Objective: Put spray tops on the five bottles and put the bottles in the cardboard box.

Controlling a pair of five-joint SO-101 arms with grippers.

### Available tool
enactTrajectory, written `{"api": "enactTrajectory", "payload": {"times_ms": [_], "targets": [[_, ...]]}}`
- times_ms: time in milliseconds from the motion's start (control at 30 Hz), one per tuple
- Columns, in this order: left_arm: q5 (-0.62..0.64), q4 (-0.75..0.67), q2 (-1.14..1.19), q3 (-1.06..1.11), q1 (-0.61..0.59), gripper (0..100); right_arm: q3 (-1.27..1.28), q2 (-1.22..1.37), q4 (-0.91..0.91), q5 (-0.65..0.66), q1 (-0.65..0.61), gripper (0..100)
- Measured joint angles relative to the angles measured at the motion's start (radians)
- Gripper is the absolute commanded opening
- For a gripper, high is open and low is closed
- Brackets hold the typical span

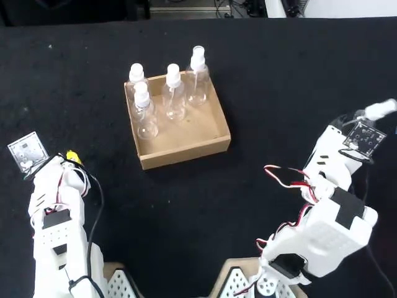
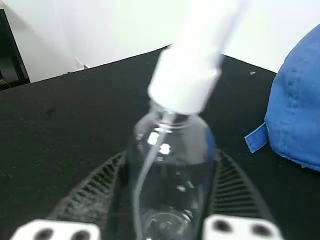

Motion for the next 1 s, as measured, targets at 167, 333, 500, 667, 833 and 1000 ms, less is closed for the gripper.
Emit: {"api": "enactTrajectory", "payload": {"times_ms": [167, 333, 500, 667, 833, 1000], "targets": [[0.000, 0.000, 0.000, 0.000, 0.000, 10, 0.000, 0.000, -0.114, 0.021, 0.000, 4.6], [0.000, 0.000, 0.000, 0.000, 0.000, 10, 0.057, 0.000, -0.259, 0.025, 0.000, 5.0], [0.000, 0.000, 0.000, 0.000, 0.000, 10, 0.144, -0.054, -0.288, 0.025, -0.008, 5.0], [0.000, 0.000, 0.000, 0.000, 0.000, 10, 0.201, -0.285, -0.115, 0.025, -0.092, 4.9], [0.000, 0.000, 0.000, 0.000, 0.000, 10, 0.206, -0.594, 0.245, 0.025, -0.209, 4.7], [0.000, 0.000, 0.000, 0.000, 0.000, 10, 0.206, -0.852, 0.549, 0.025, -0.361, 4.7]]}}
